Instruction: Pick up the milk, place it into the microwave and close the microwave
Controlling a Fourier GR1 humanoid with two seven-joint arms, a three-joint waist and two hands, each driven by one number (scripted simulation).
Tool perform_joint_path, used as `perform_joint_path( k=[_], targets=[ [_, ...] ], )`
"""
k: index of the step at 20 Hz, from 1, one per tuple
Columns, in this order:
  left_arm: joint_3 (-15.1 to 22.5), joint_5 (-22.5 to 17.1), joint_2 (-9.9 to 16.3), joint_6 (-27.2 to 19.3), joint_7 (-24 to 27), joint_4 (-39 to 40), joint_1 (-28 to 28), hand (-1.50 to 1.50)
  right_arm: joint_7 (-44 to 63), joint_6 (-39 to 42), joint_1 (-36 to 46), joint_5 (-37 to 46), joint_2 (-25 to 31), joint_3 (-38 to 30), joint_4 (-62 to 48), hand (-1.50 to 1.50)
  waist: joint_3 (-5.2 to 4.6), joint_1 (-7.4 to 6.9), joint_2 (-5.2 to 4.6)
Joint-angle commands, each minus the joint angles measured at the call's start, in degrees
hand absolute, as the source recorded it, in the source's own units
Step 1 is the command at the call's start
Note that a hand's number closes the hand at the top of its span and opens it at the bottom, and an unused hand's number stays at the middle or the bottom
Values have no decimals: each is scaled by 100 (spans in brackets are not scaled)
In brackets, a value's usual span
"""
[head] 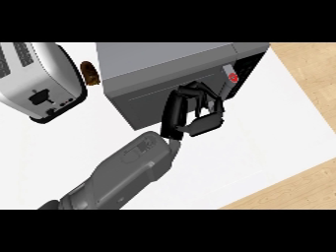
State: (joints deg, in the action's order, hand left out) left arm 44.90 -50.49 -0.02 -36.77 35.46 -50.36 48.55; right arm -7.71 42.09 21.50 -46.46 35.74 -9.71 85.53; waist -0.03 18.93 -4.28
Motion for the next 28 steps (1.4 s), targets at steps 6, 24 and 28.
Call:
perform_joint_path(
  k=[6,24,28],
  targets=[
    [-261,-290,2,154,27,580,509,150,158,9,16,-262,125,-33,-46,-150,-6,80,-86],
    [-75,-653,2,203,344,733,638,150,507,464,206,-967,472,152,-56,-150,-4,19,-104],
    [-40,-734,2,235,367,776,661,150,529,500,245,-1076,525,128,-99,-150,2,-17,-115]
  ],
)
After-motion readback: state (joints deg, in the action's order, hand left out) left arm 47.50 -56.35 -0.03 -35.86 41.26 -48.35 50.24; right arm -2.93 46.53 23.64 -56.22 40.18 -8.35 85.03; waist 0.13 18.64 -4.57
